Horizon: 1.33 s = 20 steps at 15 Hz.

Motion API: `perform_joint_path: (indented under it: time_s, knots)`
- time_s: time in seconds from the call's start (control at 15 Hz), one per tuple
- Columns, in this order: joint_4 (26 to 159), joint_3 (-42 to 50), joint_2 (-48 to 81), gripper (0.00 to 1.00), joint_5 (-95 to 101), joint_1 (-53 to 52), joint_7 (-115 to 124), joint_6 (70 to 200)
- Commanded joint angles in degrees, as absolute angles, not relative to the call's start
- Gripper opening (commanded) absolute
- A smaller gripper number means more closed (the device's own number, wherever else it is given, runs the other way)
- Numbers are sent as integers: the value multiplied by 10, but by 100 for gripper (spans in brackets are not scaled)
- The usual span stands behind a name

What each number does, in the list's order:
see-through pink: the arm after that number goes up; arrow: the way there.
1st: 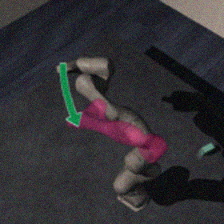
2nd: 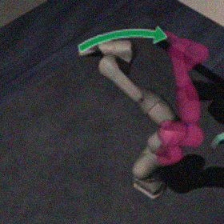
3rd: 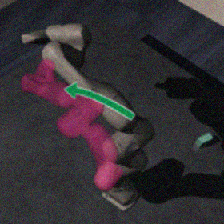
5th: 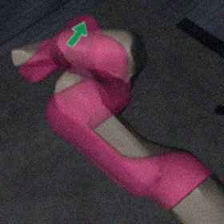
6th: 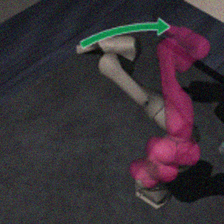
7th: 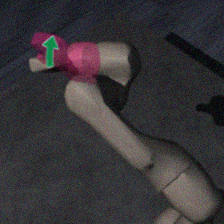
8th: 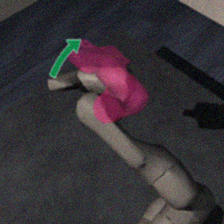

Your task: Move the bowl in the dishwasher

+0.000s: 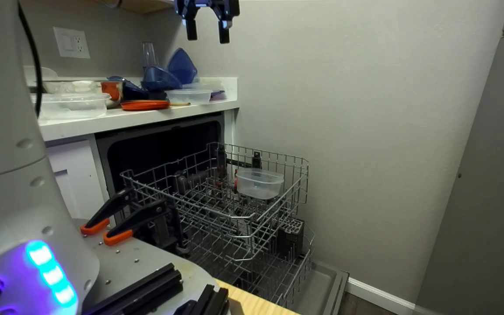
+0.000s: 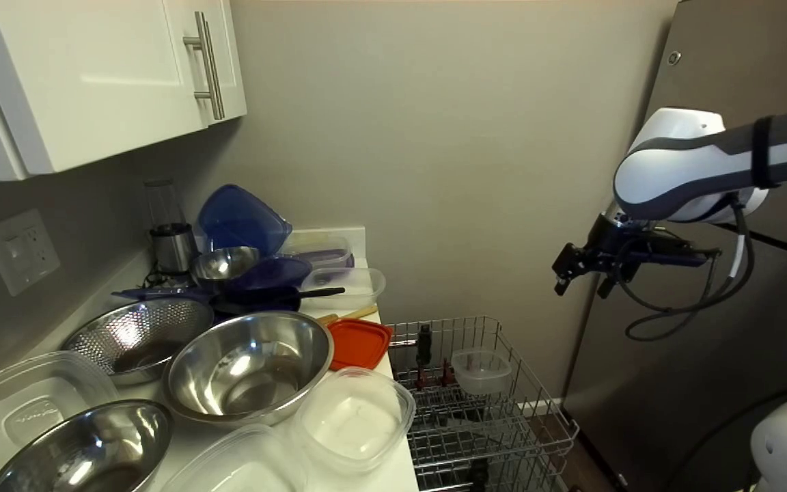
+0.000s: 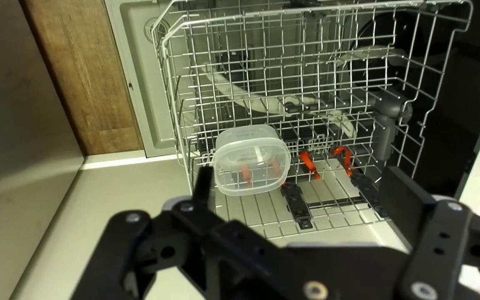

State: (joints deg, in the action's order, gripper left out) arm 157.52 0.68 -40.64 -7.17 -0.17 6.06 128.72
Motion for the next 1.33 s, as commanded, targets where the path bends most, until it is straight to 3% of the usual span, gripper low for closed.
perform_joint_path:
  time_s: [0.0,0.6,1.27]
  knots:
    - [1559,3,-315,100,-65,1,46,1371]
    - [1522,-15,-152,100,-36,14,74,1566]
    - [1488,3,-79,100,-21,14,61,1577]
